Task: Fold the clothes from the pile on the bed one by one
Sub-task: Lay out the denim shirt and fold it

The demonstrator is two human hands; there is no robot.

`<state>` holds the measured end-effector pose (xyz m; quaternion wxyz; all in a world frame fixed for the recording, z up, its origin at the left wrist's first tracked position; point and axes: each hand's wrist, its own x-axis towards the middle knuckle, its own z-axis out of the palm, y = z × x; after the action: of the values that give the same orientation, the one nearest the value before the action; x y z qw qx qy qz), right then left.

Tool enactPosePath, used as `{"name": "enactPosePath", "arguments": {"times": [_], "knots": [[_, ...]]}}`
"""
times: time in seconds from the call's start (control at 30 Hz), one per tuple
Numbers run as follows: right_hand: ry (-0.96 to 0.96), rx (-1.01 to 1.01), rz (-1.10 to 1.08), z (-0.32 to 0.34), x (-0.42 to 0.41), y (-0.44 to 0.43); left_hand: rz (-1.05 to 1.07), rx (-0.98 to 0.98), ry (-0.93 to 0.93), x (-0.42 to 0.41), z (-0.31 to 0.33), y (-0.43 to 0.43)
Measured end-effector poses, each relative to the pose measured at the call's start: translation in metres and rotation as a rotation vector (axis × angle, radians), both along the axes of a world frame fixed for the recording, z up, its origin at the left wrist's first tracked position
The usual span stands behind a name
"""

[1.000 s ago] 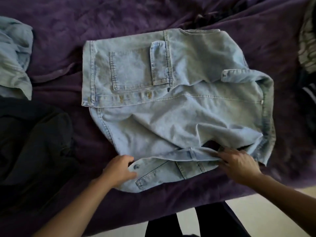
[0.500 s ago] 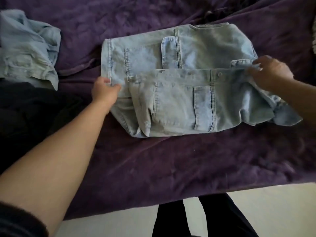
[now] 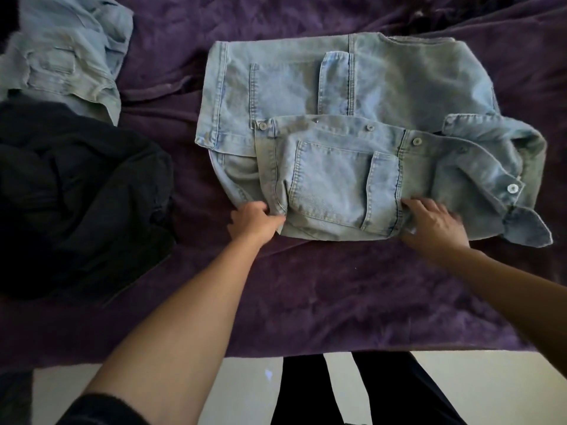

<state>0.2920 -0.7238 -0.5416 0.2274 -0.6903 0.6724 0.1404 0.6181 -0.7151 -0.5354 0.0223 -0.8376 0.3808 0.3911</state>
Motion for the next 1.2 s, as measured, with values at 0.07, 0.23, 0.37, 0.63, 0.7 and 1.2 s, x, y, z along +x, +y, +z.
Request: {"name": "enactPosePath", "arguments": {"times": [0.07,0.23,0.37,0.63,0.7,1.2], "knots": [[-0.043,-0.109,-0.009,0.008,0.001,-0.007,0.060,-0.153,0.106,-0.007,0.005,-0.006],[-0.156,-0.231,-0.065,0.029,-0.007,-0.018,0.724,-0.524,0.591,0.004,0.033,-0.020],[-0.191,-0.307,0.114,0.039,-0.014,-0.009,0.541,-0.277,0.392,0.062,0.038,0.020],[-0.159,0.129,0.146,0.026,0.013,-0.001,0.308,0.098,0.368,0.091,0.015,0.049],[-0.191,-0.248,0.100,0.023,0.009,-0.025,0.344,-0.073,0.317,0.085,0.010,0.030],[0.097,-0.088,-0.200,0.054,-0.054,-0.127,0.384,-0.459,-0.165,0.089,0.002,0.023]]}}
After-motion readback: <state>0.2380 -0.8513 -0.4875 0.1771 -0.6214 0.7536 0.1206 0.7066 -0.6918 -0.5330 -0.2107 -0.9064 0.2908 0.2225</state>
